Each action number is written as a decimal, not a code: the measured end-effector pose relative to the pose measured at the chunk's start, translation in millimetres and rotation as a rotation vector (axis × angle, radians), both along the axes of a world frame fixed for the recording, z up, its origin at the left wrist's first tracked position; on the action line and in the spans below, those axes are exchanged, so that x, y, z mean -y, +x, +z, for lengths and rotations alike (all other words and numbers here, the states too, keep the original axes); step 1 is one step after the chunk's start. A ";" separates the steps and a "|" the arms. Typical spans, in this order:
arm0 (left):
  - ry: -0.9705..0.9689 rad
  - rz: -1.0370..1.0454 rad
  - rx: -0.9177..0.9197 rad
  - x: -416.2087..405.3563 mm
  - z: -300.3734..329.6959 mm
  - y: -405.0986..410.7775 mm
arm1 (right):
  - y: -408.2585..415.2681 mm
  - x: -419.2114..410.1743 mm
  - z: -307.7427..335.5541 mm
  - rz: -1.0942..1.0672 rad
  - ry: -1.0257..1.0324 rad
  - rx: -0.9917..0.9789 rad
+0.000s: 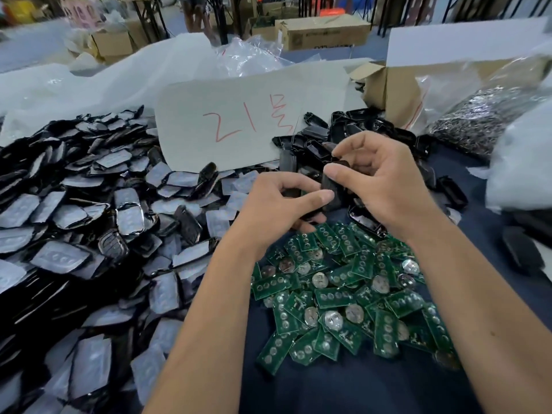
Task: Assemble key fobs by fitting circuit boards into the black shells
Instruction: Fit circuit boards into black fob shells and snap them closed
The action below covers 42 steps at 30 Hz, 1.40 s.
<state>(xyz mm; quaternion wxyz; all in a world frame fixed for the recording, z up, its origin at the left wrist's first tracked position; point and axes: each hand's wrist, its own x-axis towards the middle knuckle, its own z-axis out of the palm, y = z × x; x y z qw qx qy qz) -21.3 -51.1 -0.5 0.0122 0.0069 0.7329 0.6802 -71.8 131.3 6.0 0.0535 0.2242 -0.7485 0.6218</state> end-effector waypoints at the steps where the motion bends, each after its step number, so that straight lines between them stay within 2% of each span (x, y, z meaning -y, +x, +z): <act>1: 0.023 0.014 0.013 -2.6 -0.5 -0.4 | 0.8 2.5 -3.1 -0.024 -0.044 0.019; 3: 0.068 0.044 0.039 -6.2 -1.3 -1.1 | 2.7 5.2 -8.4 -0.048 -0.126 0.076; 6: 0.173 0.084 0.087 -7.1 -1.5 -1.2 | 5.1 2.9 -10.9 0.049 -0.301 0.260; 11: 0.228 0.079 0.139 -4.0 -0.3 -0.7 | 4.2 2.8 -10.6 0.101 -0.449 0.408; 14: 0.229 0.059 0.113 -4.8 2.4 0.0 | 4.5 5.3 -12.0 0.139 -0.568 0.480; 16: 0.207 0.118 0.057 -9.3 3.6 -2.3 | 4.9 7.9 -12.3 0.098 -0.610 0.496; 18: 0.119 0.237 -0.014 -15.2 3.1 -5.7 | 5.4 13.2 -14.3 -0.026 -0.563 0.442; 21: -0.293 0.439 -0.194 -22.3 -4.4 -8.7 | 10.3 25.5 -17.4 -0.180 -0.380 0.281; 23: -0.499 0.507 -0.325 -28.8 -5.2 -5.4 | 15.0 32.0 -15.7 -0.194 -0.373 0.241; 25: -0.561 0.504 -0.407 -34.0 -7.4 -4.7 | 17.2 34.0 -13.5 -0.207 -0.416 0.238; 28: -0.593 0.446 -0.409 -34.4 -9.2 -5.8 | 17.1 31.6 -12.4 -0.210 -0.441 0.283; 31: -0.462 0.411 -0.356 -31.3 -9.9 -6.8 | 15.0 26.5 -10.5 -0.171 -0.515 0.380; 35: -0.013 0.425 -0.174 -27.1 -3.5 -5.5 | 6.8 13.5 -8.8 -0.042 -0.683 0.548; 39: 0.154 0.400 -0.002 -18.3 -2.4 -7.8 | 2.4 6.0 -10.8 0.040 -0.673 0.635; 42: 0.282 0.370 0.062 -15.9 -1.1 -6.9 | 2.8 8.3 -10.4 0.051 -0.636 0.639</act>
